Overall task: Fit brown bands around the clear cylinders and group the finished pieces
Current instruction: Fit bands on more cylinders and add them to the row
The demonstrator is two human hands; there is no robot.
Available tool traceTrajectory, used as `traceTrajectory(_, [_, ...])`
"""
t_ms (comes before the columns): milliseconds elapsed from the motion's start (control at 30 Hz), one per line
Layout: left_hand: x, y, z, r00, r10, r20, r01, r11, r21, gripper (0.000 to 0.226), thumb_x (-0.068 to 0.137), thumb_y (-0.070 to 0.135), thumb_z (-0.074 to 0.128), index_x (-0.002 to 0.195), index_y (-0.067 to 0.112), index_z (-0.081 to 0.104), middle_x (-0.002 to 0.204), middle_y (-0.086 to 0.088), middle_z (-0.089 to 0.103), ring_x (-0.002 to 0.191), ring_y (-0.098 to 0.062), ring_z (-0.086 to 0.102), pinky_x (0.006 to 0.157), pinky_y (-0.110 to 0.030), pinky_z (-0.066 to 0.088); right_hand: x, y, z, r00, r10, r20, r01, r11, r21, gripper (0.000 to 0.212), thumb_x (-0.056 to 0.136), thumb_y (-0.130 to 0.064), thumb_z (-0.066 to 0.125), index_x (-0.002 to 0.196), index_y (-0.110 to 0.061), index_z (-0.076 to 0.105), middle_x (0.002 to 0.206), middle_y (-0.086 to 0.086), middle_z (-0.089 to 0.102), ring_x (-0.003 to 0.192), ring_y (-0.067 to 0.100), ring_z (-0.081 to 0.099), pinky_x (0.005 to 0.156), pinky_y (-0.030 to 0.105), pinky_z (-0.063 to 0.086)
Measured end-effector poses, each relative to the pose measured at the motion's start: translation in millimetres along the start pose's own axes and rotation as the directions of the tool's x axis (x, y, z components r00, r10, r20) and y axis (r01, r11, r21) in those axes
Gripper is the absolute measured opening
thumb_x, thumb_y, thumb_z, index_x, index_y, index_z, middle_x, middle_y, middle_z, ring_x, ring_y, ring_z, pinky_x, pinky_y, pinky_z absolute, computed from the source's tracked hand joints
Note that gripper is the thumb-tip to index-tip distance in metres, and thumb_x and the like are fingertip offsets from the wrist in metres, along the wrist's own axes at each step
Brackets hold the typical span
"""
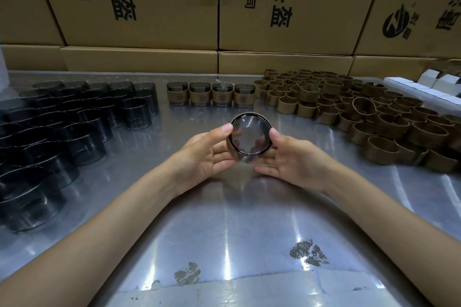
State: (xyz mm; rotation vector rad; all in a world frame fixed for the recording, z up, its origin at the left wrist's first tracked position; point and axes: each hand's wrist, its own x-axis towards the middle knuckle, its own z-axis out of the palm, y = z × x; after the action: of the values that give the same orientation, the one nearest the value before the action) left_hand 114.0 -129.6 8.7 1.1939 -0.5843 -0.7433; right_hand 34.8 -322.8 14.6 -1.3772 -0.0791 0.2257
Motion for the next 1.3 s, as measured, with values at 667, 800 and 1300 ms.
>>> traceTrajectory(667, [-5,7,12,0.999,0.048,-0.020,-0.045,0.991,0.124,0.067,0.067,0.076,0.056,0.089,0.013,0.065,0.090,-0.009,0.067,0.087,-0.022,0.064,0.085,-0.036,0.051,2,1,19,0.969,-0.141,-0.203,0.126,0.988,-0.085,0.072,0.071,-0.077,0.047,0.089,-0.010,0.065,0.094,0.018,0.065,0.090,0.023,0.063,0.088,0.043,0.049])
traceTrajectory(800, [1,-6,38,0.909,0.365,-0.199,-0.239,0.851,0.468,0.059,0.090,0.061,0.023,0.060,0.015,0.047,0.053,0.007,0.045,0.053,-0.006,0.043,0.058,-0.020,0.035,5,9,44,0.826,-0.420,-0.375,0.307,0.894,-0.325,0.048,0.078,-0.062,0.044,0.056,-0.019,0.044,0.049,-0.008,0.044,0.049,0.005,0.044,0.053,0.017,0.039])
traceTrajectory(1300, [0,-21,34,0.841,0.540,-0.042,-0.425,0.706,0.567,0.059,0.099,0.043,0.026,0.055,0.011,0.047,0.051,-0.002,0.044,0.050,-0.016,0.044,0.053,-0.033,0.035,9,20,49,0.816,-0.500,-0.291,0.391,0.847,-0.361,0.049,0.099,-0.035,0.033,0.058,-0.009,0.044,0.047,-0.008,0.047,0.047,0.001,0.047,0.050,0.011,0.039])
